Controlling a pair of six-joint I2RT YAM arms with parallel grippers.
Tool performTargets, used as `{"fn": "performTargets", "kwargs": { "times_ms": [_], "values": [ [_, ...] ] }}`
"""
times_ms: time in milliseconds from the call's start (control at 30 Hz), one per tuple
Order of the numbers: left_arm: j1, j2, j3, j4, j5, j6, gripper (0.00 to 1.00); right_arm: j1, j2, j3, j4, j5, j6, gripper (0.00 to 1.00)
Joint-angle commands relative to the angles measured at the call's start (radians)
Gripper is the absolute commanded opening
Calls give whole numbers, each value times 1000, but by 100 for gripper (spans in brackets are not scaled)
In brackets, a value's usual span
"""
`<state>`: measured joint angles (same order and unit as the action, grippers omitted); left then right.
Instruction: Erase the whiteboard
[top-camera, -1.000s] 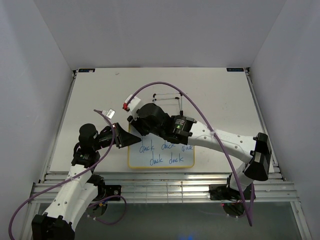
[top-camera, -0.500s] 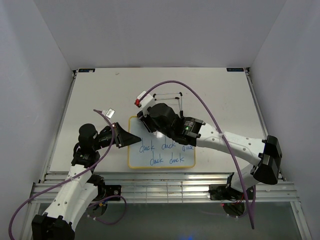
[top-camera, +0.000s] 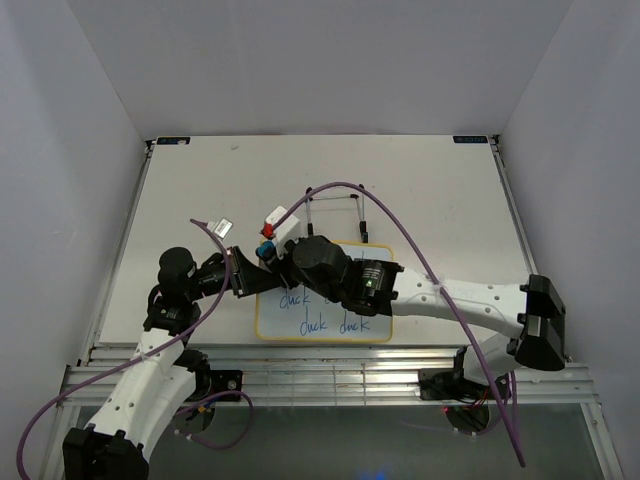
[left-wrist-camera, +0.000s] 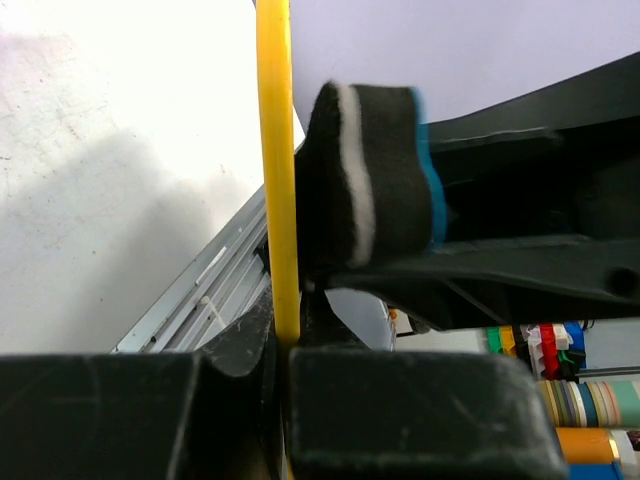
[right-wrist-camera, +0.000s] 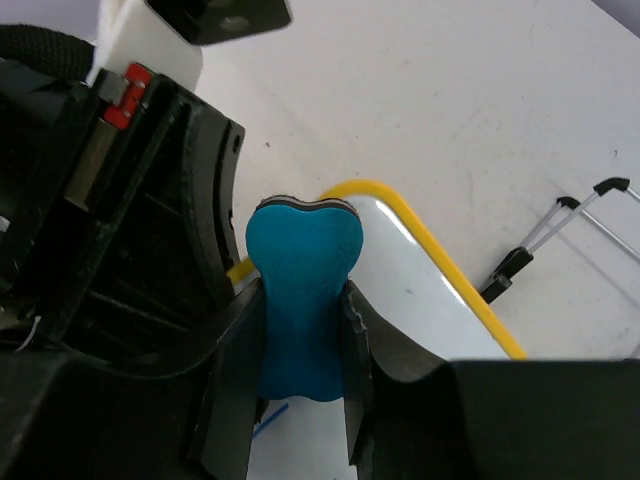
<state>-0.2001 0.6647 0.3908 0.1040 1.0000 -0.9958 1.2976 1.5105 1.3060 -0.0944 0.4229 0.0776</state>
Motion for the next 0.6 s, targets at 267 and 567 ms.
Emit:
{"fn": "performTargets", "kwargs": {
  "times_ms": [267, 567],
  "values": [
    [-9, -47, 82, 227, 65, -49, 0, -168, -202, -414, -123, 94, 171, 8],
    [-10, -43, 83, 244, 91, -64, 0, -324, -343, -473, -130, -47, 160, 8]
  ]
}}
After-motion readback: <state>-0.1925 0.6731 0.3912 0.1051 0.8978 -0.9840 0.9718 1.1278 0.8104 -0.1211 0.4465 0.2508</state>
